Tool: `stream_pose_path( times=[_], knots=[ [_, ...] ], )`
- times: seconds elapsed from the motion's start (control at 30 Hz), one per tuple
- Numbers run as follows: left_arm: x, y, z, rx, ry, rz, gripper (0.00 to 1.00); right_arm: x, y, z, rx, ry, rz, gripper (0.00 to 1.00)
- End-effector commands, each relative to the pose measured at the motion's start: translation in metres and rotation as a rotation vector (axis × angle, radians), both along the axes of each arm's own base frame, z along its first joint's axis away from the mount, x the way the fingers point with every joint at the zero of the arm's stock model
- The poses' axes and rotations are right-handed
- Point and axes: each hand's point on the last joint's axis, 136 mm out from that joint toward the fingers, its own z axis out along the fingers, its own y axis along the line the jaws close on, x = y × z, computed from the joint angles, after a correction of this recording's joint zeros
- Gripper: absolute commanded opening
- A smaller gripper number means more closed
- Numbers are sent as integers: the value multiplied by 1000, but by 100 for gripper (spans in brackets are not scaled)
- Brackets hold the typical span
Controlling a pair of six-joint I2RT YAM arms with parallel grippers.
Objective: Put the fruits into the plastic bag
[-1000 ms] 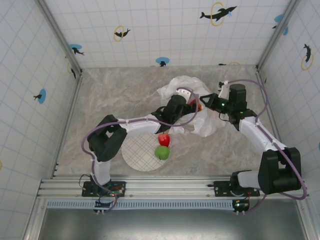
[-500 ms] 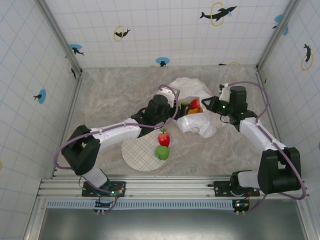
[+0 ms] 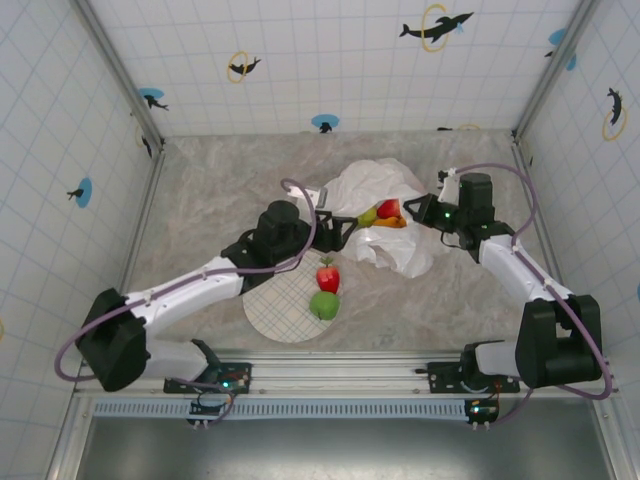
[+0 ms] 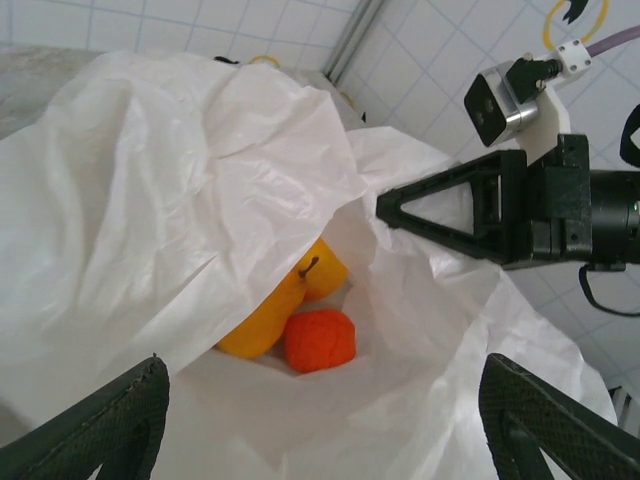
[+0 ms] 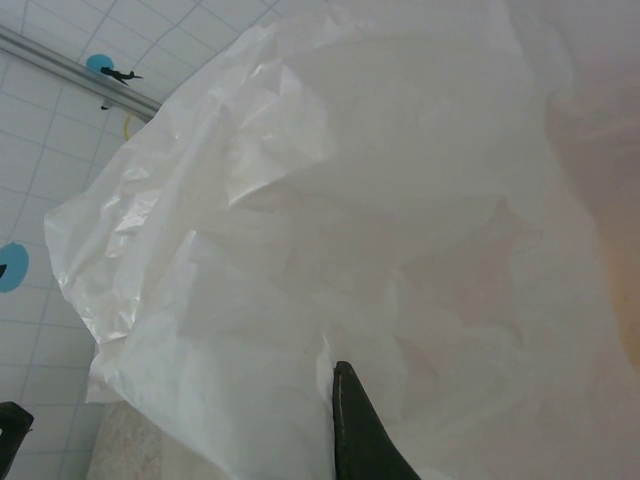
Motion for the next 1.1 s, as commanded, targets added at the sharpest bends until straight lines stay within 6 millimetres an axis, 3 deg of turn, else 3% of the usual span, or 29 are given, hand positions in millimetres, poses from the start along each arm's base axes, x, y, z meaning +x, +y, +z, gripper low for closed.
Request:
stream_pose_path(
  times=[0.0, 0.2, 0.47, 0.67, 1.07],
  knots=[
    [-12, 27, -12, 73, 24, 44, 83, 1, -3, 3, -17, -21, -5, 0],
    [-40, 55, -53, 175, 114, 27, 85, 3, -3, 4, -18, -24, -4, 0],
    [-87, 64, -112, 210, 320, -80, 88, 2, -3, -2, -18, -17, -7, 0],
    [-117, 57, -139, 257, 385, -171, 94, 1, -3, -5, -18, -13, -5, 0],
    [-121, 46, -170, 338, 432, -185, 95, -6, -1, -4, -25, -15, 11, 0]
  ],
)
